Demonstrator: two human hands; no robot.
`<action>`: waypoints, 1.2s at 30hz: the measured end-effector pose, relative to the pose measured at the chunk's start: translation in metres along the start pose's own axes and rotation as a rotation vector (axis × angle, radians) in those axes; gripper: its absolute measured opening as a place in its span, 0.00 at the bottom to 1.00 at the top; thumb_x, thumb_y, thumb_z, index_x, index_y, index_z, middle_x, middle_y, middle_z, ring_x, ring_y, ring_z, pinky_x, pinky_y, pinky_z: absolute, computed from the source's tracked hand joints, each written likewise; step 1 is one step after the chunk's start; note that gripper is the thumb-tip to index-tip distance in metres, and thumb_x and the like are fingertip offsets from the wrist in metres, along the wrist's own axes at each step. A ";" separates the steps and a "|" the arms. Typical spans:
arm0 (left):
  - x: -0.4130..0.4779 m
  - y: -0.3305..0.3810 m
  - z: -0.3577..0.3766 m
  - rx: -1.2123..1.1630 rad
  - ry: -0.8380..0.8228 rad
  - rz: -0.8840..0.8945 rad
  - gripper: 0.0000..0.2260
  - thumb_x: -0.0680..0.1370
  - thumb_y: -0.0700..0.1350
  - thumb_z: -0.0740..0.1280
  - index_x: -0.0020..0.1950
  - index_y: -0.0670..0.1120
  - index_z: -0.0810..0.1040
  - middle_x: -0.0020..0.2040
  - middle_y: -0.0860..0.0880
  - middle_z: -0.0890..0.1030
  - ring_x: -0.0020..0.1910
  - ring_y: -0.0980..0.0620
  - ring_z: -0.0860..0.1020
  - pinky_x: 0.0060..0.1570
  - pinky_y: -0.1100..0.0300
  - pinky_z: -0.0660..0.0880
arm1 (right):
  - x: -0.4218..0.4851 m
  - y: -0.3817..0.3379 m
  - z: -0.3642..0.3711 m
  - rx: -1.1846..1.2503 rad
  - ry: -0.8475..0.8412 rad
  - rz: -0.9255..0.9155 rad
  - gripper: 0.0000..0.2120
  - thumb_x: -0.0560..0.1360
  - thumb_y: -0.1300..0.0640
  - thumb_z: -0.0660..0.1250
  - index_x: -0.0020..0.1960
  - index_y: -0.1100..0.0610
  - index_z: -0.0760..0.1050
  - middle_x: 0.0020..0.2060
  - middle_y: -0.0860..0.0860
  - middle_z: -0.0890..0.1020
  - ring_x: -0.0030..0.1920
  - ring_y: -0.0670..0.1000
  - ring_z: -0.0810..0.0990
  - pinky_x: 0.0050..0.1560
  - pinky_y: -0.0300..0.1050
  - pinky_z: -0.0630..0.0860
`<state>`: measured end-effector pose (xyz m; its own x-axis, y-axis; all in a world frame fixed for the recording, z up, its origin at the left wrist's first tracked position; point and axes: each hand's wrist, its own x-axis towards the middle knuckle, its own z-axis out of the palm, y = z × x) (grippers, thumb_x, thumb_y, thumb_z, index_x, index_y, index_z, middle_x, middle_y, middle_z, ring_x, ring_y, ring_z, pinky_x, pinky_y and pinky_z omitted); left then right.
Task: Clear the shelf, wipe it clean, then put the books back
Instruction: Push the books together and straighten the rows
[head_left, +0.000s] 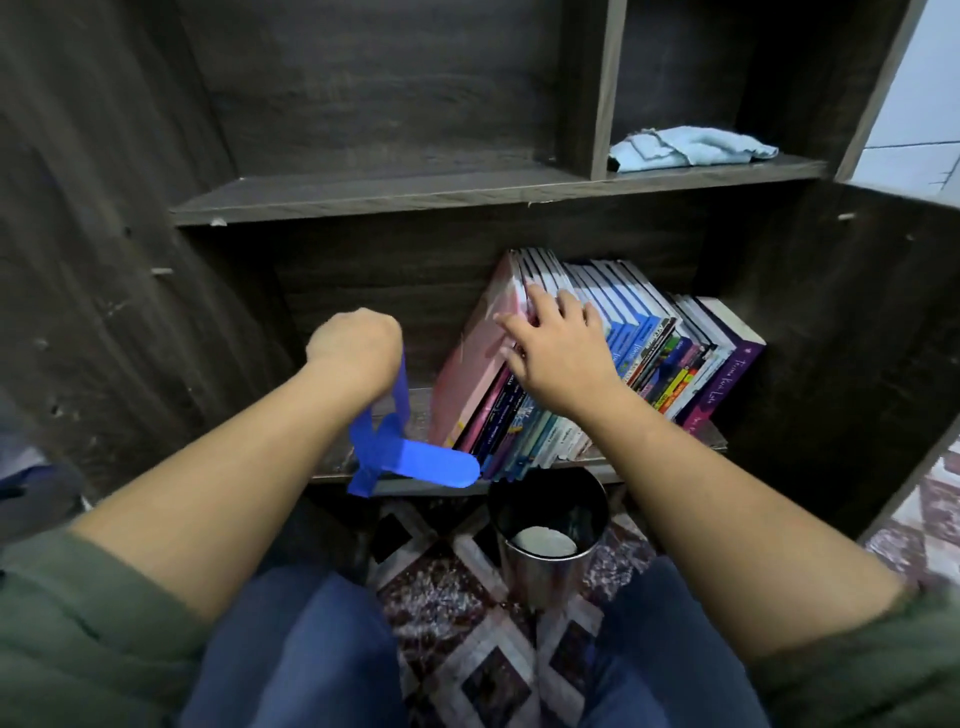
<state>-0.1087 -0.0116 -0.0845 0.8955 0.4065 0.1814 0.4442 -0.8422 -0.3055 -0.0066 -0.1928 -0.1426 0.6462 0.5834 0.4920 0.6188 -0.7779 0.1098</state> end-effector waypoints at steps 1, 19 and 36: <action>0.005 -0.005 0.004 -0.002 -0.006 -0.011 0.11 0.79 0.38 0.62 0.58 0.40 0.79 0.57 0.39 0.80 0.56 0.38 0.79 0.47 0.51 0.75 | 0.005 -0.003 0.004 -0.029 -0.051 0.023 0.20 0.80 0.42 0.57 0.69 0.48 0.70 0.73 0.58 0.63 0.70 0.66 0.61 0.67 0.67 0.60; 0.102 -0.055 0.148 -0.121 -0.017 -0.236 0.13 0.79 0.34 0.59 0.64 0.32 0.69 0.59 0.35 0.75 0.57 0.34 0.77 0.50 0.44 0.77 | 0.016 -0.016 0.051 -0.053 0.310 0.122 0.15 0.71 0.42 0.62 0.47 0.52 0.77 0.64 0.54 0.76 0.65 0.65 0.69 0.63 0.66 0.59; 0.110 -0.058 0.177 -0.064 0.164 -0.441 0.18 0.78 0.44 0.65 0.61 0.33 0.71 0.56 0.35 0.72 0.55 0.37 0.71 0.51 0.45 0.71 | 0.021 -0.016 0.057 -0.026 0.322 0.145 0.16 0.67 0.41 0.66 0.48 0.51 0.78 0.66 0.53 0.74 0.66 0.62 0.65 0.63 0.64 0.55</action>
<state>-0.0312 0.1449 -0.2123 0.6036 0.6730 0.4275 0.7735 -0.6243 -0.1094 0.0228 -0.1546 -0.1833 0.5498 0.3659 0.7509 0.5165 -0.8554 0.0387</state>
